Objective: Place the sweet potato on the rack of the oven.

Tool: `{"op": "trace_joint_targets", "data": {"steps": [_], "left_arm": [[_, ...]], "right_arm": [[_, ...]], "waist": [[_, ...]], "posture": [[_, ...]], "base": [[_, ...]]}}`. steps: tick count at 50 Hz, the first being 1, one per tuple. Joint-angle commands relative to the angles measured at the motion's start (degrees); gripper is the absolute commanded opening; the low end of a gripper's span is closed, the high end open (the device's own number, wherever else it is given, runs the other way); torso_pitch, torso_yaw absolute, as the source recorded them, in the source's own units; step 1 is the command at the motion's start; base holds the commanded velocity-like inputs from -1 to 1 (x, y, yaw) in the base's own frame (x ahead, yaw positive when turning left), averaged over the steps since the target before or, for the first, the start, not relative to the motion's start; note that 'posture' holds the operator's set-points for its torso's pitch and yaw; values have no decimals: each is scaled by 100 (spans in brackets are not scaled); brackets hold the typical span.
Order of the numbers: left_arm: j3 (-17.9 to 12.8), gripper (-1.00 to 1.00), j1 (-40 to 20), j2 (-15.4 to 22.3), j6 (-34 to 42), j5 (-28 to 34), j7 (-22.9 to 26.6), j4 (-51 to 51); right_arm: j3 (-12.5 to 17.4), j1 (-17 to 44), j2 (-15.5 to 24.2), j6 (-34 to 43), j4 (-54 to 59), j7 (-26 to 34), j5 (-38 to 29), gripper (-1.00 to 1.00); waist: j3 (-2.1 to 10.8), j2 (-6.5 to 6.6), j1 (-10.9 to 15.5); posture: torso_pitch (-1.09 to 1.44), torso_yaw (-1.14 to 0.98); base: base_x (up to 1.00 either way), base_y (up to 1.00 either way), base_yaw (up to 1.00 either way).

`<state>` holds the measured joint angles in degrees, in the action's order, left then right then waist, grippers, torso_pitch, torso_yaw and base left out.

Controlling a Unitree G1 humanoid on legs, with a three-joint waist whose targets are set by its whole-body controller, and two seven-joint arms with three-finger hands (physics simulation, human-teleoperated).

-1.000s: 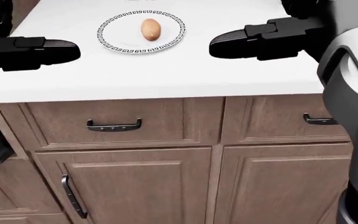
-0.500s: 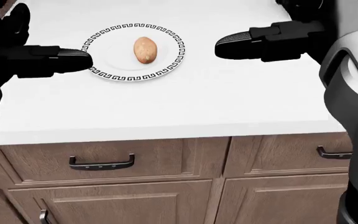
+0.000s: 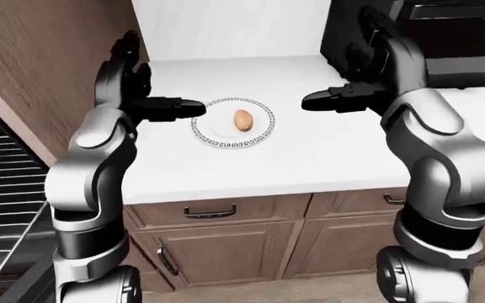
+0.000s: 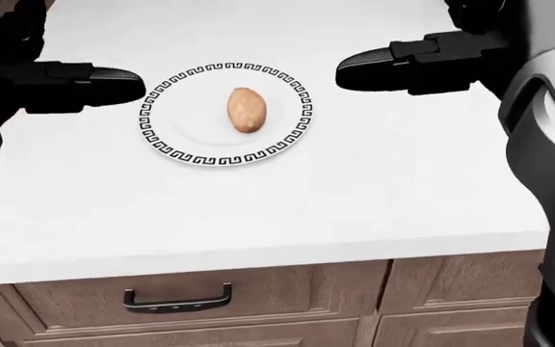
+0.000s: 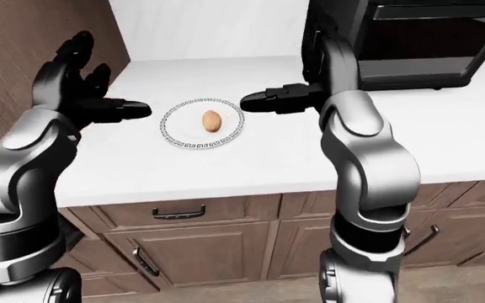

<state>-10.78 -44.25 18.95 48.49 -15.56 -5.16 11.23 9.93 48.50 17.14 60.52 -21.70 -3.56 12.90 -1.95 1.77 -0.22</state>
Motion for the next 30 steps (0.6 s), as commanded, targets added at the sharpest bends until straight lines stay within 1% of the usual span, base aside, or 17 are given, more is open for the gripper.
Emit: {"op": "trace_joint_targets", "data": {"steps": [1,2,4,5,8,13,15,16,17,18,21,23,24,26,28,29,30], "left_arm": [[-163,100,-201,104,-248,39,-43,225],[-161,100,-201,105,-241,35,-45,238],[-178,100,-205,120,-207,22,-51,266],[-182,100,-202,120,-210,16,-52,268],[-187,100,-206,130,-210,6,-54,264],[-175,100,-198,129,-252,11,-53,226],[-170,100,-198,130,-254,12,-53,225],[-174,100,-198,131,-249,9,-53,232],[-170,100,-191,128,-246,10,-57,239],[-167,100,-188,127,-251,12,-54,238],[-172,100,-189,129,-232,4,-57,262],[-170,100,-196,129,-230,3,-56,255],[-173,100,-198,131,-219,1,-59,265],[-176,100,-199,133,-225,-4,-54,261],[-176,100,-202,135,-225,-5,-55,260],[-175,100,-204,136,-225,-5,-55,258],[-175,100,-203,134,-222,-5,-59,260]], "right_arm": [[-20,211,19,-263,-205,30,15,100],[-23,210,16,-261,-209,33,13,100],[-18,218,14,-237,-229,35,15,100],[-20,220,8,-226,-240,32,15,100],[-22,226,3,-212,-247,31,12,100],[-23,224,6,-239,-220,43,5,100],[-29,226,1,-231,-227,41,1,100],[-25,219,4,-227,-237,43,-1,100],[-24,211,3,-233,-239,44,-4,100],[-30,205,2,-247,-225,48,-10,100],[-38,221,-4,-213,-240,43,-23,100],[-32,227,-5,-202,-237,44,-30,100],[-30,228,-5,-203,-236,44,-32,100],[-32,229,-7,-199,-241,45,-35,100],[-30,226,-6,-203,-240,48,-37,100],[-26,237,-6,-183,-252,44,-35,100],[-24,235,-5,-181,-255,47,-34,100]], "waist": [[138,46,29],[144,198,7],[130,124,21],[116,201,-4],[129,127,12],[68,-161,61],[116,-420,97],[176,-637,100],[85,-344,44],[72,-487,82],[115,-398,46],[-23,-304,33],[-55,-305,9],[-61,-183,-32],[42,114,-77],[-25,-73,-73],[15,-65,-57]], "posture": [[0,0],[0,0],[0,0],[0,0],[0,0],[0,0],[0,0],[0,0],[0,0],[0,0],[0,0],[0,0],[0,0],[0,0],[0,0],[0,0],[0,0]], "base": [[9,0,0],[10,0,0],[10,0,0],[12,0,0],[15,0,0],[15,0,0],[15,0,0],[16,0,0],[16,0,0],[14,0,0],[15,0,0],[7,0,0],[1,0,0],[0,0,0],[0,0,0],[0,0,0],[1,0,0]]}}
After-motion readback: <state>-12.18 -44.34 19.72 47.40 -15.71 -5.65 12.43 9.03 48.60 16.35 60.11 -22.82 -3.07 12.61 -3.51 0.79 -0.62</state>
